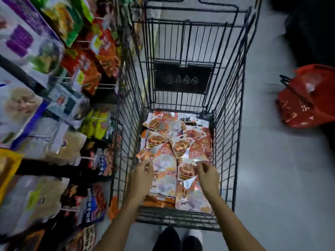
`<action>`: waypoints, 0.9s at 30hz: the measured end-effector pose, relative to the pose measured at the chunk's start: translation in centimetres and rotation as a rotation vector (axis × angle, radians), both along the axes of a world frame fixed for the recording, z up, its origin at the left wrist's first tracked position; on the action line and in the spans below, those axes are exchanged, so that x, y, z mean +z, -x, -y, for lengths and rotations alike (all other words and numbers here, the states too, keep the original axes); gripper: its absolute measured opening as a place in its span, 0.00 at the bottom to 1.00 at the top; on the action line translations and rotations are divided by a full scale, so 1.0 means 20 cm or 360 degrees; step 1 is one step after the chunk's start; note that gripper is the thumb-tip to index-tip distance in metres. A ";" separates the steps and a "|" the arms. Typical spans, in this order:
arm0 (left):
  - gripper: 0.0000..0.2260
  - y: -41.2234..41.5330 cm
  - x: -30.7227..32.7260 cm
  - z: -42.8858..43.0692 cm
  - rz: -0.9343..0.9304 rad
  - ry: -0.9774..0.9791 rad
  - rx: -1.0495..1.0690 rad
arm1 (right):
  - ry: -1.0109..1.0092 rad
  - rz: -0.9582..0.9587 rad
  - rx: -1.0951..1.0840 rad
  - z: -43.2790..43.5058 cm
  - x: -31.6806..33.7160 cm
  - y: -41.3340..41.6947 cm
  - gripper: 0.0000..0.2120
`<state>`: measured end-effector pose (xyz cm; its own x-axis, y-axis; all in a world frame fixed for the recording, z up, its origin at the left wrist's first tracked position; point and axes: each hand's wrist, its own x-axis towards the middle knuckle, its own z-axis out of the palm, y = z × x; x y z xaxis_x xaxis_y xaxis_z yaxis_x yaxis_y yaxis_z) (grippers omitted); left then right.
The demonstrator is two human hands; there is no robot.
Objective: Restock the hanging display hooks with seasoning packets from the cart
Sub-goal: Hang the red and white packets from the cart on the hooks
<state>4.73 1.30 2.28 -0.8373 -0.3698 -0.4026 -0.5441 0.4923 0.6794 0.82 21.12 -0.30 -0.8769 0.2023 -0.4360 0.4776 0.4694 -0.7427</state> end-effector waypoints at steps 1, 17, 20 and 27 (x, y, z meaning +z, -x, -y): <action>0.11 0.07 -0.06 0.02 0.0047 0.0043 -0.0010 | -0.0019 0.0020 -0.0015 0.02 -0.07 0.07 0.09; 0.35 0.59 -0.75 0.05 0.0530 0.0380 0.0219 | -0.0674 0.0400 0.0211 -0.06 -0.80 0.46 0.41; 0.34 0.62 -0.78 0.07 0.0524 0.0178 0.0402 | -0.0793 0.0511 0.0239 -0.06 -0.79 0.54 0.39; 0.12 0.66 -0.79 0.08 0.0437 -0.0510 0.0762 | -0.0765 0.0529 0.0444 -0.02 -0.75 0.66 0.20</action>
<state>-8.57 -0.34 -13.58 -0.4595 -0.5030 -0.7320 -0.8289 -0.0532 0.5569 -12.43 21.48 -15.38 -0.7585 0.2265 -0.6111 0.4578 0.8526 -0.2522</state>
